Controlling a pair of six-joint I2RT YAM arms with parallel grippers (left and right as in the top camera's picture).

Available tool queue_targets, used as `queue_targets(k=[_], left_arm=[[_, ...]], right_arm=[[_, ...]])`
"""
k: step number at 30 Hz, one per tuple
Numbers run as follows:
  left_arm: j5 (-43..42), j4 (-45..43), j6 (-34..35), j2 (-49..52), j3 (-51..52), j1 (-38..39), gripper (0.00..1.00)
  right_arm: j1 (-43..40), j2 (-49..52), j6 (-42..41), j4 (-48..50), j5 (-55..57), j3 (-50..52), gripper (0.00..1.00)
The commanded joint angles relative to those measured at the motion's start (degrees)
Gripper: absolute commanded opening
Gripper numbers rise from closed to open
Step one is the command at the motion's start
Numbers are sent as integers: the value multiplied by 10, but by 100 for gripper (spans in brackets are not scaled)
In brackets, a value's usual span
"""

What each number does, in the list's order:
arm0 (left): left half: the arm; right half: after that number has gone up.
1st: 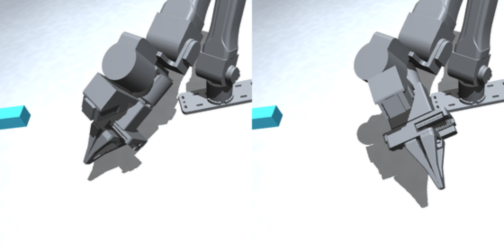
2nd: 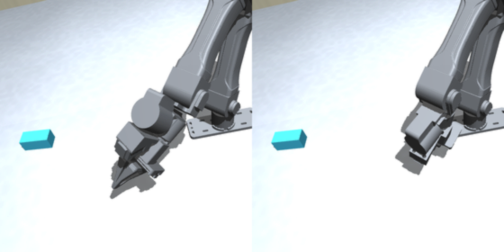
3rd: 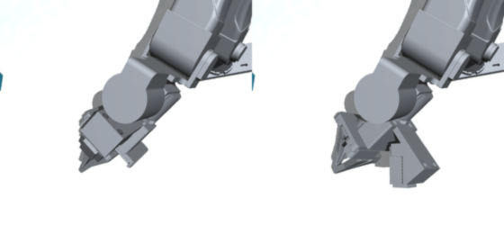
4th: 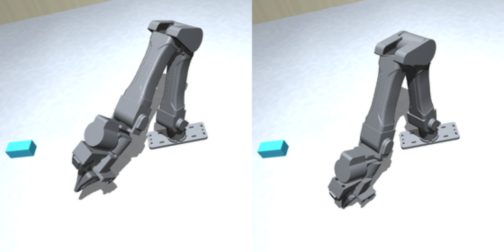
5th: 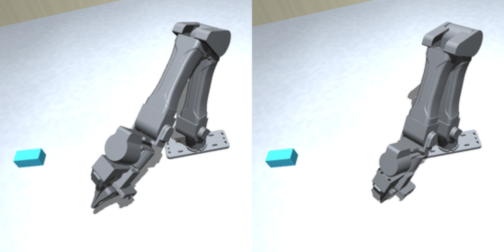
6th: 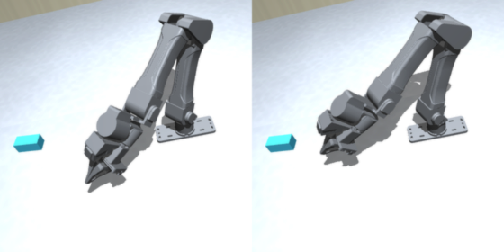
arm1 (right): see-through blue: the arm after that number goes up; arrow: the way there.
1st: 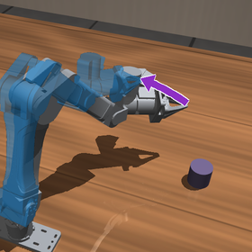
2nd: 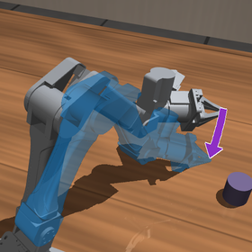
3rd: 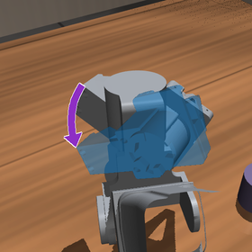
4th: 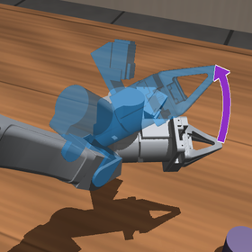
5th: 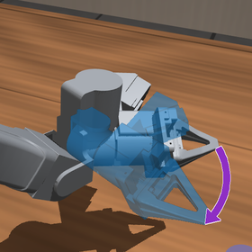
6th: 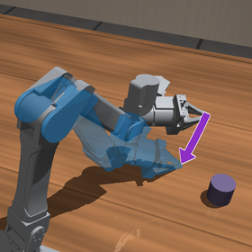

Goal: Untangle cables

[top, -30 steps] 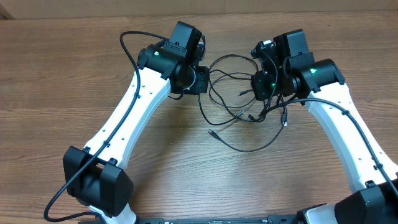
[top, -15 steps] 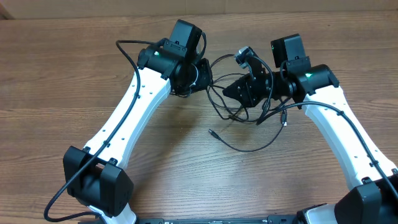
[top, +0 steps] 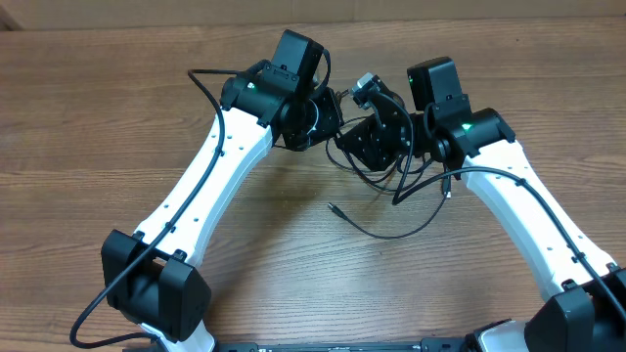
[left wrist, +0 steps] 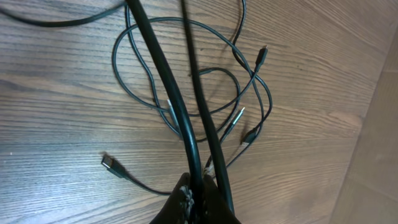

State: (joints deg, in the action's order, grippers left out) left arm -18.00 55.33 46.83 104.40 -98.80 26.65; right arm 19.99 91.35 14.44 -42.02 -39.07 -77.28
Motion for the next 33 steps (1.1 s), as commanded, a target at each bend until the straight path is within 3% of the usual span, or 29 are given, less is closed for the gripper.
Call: queue_targets(k=[1,9,27,33], left_arm=[[-11,-1,16,5,2,4,4],[-12,-9,17,5,2,4,4],[26,-17,16,5,2,4,4],[8,-22,17,5,2,4,4]], right_arm=[[6,4,6,4,76,2,5],[6,4,6,8,114,2,7],[6,4,6,-13,29,2,9],[6,5,7,-12,30,2,17]])
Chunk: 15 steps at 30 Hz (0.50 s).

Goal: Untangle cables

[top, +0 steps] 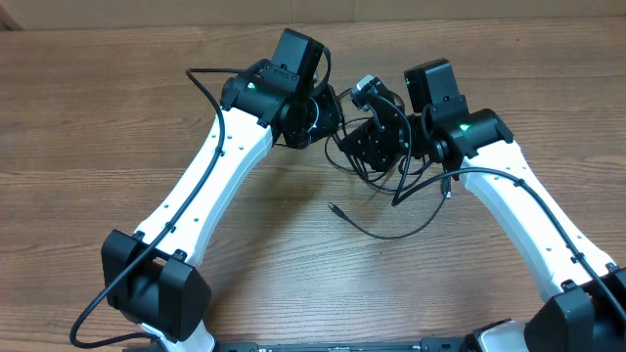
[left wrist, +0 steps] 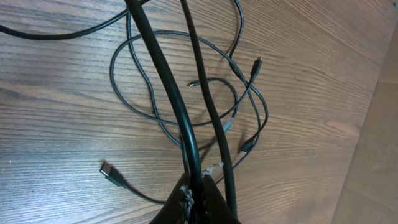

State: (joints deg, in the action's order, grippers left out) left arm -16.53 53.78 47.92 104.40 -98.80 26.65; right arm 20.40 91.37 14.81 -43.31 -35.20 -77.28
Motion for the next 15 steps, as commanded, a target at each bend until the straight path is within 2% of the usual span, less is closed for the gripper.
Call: queue_targets(k=[1,11,15], left_arm=[[-14,-7,6,5,2,4,4],[-45,-19,6,5,2,4,4],[-45,-21,10,5,2,4,4]], right_arm=[[2,6,3,1,-9,2,17],[2,20,3,2,-9,2,17],[2,20,3,2,-9,2,4]])
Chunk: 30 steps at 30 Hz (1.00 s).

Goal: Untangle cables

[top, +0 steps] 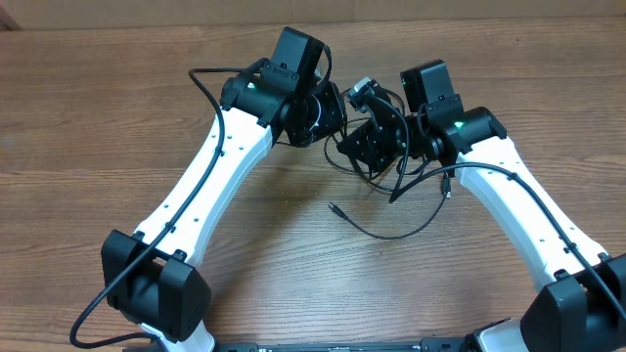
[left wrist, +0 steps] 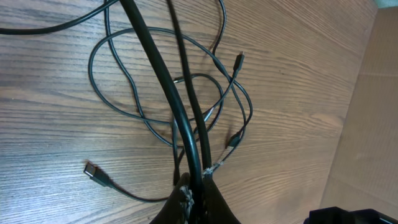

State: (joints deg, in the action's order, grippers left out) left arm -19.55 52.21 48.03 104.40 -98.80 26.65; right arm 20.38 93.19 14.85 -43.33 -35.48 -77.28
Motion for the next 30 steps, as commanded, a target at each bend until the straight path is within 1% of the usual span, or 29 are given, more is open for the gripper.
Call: queue_targets(k=[1,2,3,4,7,8,9,10,14,17,19,22,24,26,30], left_arm=[[-14,-5,9,5,2,4,4],[-10,-4,9,5,2,4,7],[-4,-2,8,5,2,4,16],[6,1,8,5,2,4,29],[45,23,2,5,2,4,77],[55,32,2,5,2,4,87],[65,44,2,5,2,4,92],[80,61,2,5,2,4,100],[113,93,2,5,2,4,99],[127,104,2,5,2,4,100],[127,104,2,5,2,4,99],[127,104,2,5,2,4,100],[130,104,2,5,2,4,99],[142,103,3,5,2,4,99],[166,104,4,5,2,3,99]], right_arm=[[2,2,2,2,-6,2,4],[2,2,2,3,-6,2,4],[2,2,2,6,-6,2,4],[0,2,1,9,-6,0,4],[-15,2,-29,17,-6,-16,4],[-23,1,-40,19,-6,-23,4],[-33,1,-46,23,-6,-31,4],[-49,-1,-46,25,-6,-47,4],[-90,-6,-46,26,-7,-94,4],[-135,-15,-56,26,-6,-148,4],[-180,-22,-68,25,-6,-185,4],[-243,-30,-121,25,-7,-214,4],[-271,-35,-149,19,-22,-215,4],[-282,-34,-138,-12,-33,-214,4],[-267,-32,-54,-97,-31,-213,4]])
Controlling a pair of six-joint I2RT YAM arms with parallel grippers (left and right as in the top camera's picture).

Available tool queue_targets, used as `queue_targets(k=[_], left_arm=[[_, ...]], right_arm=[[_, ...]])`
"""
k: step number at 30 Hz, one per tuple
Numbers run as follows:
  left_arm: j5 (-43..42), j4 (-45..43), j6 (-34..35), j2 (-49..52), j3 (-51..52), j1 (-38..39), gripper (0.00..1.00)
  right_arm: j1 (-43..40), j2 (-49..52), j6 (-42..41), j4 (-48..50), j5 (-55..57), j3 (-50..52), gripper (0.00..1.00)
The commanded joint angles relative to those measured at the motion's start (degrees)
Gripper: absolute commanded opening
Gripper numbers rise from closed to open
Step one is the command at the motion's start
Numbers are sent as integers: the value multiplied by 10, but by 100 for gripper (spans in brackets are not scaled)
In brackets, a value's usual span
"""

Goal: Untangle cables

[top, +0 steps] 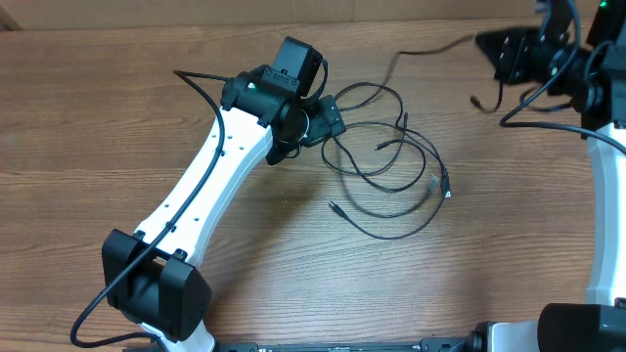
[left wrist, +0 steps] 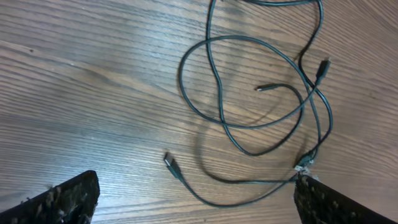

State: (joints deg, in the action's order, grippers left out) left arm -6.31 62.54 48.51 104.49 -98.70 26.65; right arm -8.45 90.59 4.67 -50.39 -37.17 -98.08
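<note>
Several thin black cables point(top: 391, 147) lie looped over one another on the wooden table, also in the left wrist view point(left wrist: 261, 106). My left gripper point(top: 328, 119) sits at the pile's left edge, and its view shows it open point(left wrist: 196, 202) with nothing between the fingers point(left wrist: 68, 199). A USB plug point(left wrist: 169, 160) lies just ahead of it. My right gripper point(top: 504, 54) is at the far right top corner, shut on a black cable point(top: 430, 46) that stretches from the pile up to it. A loose end point(top: 475, 101) hangs below it.
The wooden table point(top: 98, 196) runs out to a cardboard wall point(top: 196, 12) along the back edge. Loose plug ends lie at the pile's right point(top: 446, 186) and at its front point(top: 333, 206). The left arm's own cable point(top: 196, 83) arcs beside its forearm.
My left gripper has opened and let go of the thick strands it held. My right gripper has moved from the pile to the far right top corner, with one cable drawn out after it.
Over the earlier moments both grippers were close together in the tangle, the left one shut on cable strands raised off the table, with the loops beneath shifting slightly. Now the left is open, the right is far off with one cable, and the pile lies spread wider.
</note>
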Motion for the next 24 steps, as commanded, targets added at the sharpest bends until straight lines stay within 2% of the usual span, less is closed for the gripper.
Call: queue_targets(k=[1,4,8,14,17,24], left_arm=[[50,3,-1,4,1,1,100],[97,24,-1,4,1,-18,99],[89,65,0,4,1,-65,100],[65,109,-1,4,1,-112,100],[66,123,-1,4,1,-122,100],[69,124,-3,4,1,-121,99]], right_arm=[[29,-5,57,-41,-15,-5,4],[59,-1,75,-76,4,-5,4],[109,3,74,-86,56,13,4],[194,19,70,-46,126,87,4],[227,40,35,-17,172,118,4],[275,113,31,16,189,151,4]])
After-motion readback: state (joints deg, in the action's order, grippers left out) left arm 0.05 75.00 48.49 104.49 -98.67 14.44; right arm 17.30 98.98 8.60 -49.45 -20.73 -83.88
